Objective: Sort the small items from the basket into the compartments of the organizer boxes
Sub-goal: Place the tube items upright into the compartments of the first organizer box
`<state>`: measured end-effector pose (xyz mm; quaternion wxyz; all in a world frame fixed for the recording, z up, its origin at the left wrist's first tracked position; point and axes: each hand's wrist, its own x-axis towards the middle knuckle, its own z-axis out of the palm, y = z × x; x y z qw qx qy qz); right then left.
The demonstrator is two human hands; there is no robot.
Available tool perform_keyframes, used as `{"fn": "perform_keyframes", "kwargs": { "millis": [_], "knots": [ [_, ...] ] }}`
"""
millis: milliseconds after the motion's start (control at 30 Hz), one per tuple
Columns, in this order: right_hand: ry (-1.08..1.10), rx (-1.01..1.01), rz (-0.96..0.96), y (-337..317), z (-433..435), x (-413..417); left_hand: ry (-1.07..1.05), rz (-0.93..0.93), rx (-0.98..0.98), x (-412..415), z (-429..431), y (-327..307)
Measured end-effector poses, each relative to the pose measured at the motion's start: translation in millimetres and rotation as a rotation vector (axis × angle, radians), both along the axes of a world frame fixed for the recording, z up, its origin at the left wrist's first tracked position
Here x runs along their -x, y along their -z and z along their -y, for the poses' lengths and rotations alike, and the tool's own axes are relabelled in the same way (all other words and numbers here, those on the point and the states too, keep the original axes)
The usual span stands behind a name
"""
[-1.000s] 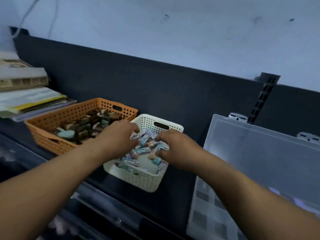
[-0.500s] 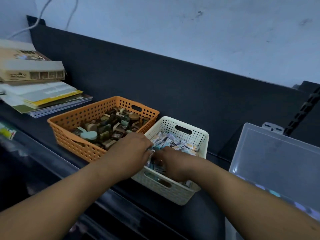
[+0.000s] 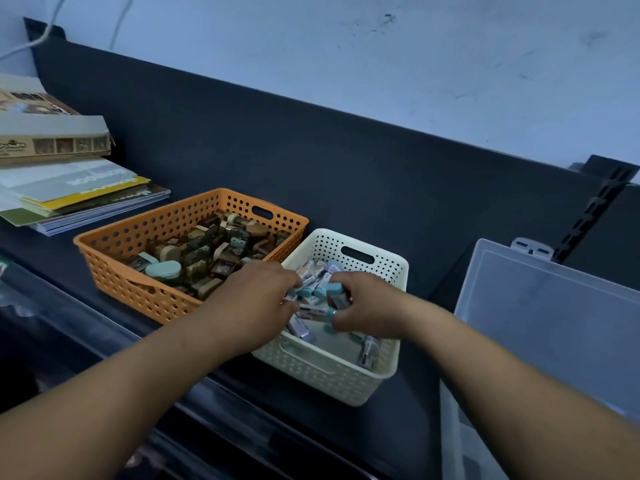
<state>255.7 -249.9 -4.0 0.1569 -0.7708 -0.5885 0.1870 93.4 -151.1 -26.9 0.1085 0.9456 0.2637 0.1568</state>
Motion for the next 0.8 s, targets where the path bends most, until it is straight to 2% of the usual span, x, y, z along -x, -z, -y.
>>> {"fn": "perform_keyframes", "kwargs": {
  "millis": [100,233,500,633,800],
  "knots": [
    [0.075,-0.073,-0.264,-12,12,-7,0.005,0.069,0.104,-7,9,-11],
    [0.110,-0.156,-0.505,-21,28,-13,0.050,0.146,0.472,-22,18,-23],
    [0.242,-0.295,-0.627,-42,84,-36,0.059,0.374,0.754,-52,51,-45],
    [0.345,-0.384,-0.756,-50,128,-62,0.100,0.429,0.774,-76,79,-57],
    [0.487,-0.449,-0.753,-58,193,-86,0.217,0.408,0.779,-111,123,-64]
  ]
}}
